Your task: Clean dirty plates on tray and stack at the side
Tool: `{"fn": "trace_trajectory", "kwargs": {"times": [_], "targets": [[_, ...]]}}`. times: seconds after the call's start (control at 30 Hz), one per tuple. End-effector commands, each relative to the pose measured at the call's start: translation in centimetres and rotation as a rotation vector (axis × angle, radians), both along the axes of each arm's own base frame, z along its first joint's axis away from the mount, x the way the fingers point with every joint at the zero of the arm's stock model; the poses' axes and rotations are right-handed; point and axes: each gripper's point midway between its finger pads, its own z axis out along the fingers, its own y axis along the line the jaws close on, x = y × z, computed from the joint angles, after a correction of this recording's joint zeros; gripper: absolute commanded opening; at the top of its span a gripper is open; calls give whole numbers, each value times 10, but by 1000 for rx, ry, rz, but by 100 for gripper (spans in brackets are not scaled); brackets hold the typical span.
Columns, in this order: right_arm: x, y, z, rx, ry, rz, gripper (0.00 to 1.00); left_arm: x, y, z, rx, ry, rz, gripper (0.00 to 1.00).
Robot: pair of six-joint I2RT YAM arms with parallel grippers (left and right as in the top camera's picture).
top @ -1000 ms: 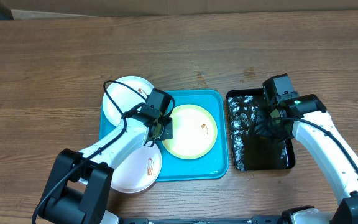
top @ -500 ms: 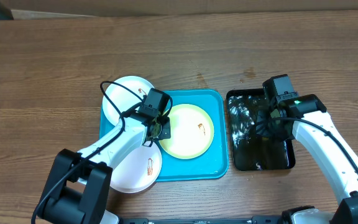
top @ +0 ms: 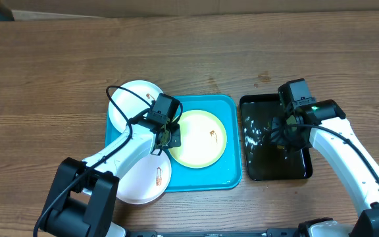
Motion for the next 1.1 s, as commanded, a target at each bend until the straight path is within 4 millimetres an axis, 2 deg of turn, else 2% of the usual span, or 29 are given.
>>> {"fn": "trace_trajectory", "kwargs": {"times": [0.0,0.07,0.2,0.27,0.37,0.53,0.57,0.63,0.77,0.9,1.07], "targets": [[5,-6,3,-27,-22,-35,4,-2,6,-5,23,13,8,4],[5,-6,3,-24,-22,-37,4,-2,6,-5,23,13,8,4],[-5,13,-3,79,26,-18,4,-2,6,-5,23,13,8,5],[-14,13,-12,89,57,-51,4,-2,6,-5,23,13,8,5],[-19,2,-32,44,49,-123,4,-2,6,-5,23,13,8,5],[-23,9,-58,94,29,-117,4,-3,6,-5,24,15,8,5],[-25,8,-60,92,32,-115,7,-3,6,-5,24,15,8,5],[-25,8,-60,89,33,-87,25,-2,6,-5,23,14,8,5],[-13,10,-49,81,2,10,41,-2,6,-5,23,14,8,6],[-4,11,-42,82,-29,17,65,-2,6,-5,23,14,8,6],[3,11,-56,76,-56,20,73,-2,6,-5,23,14,8,6]]}}
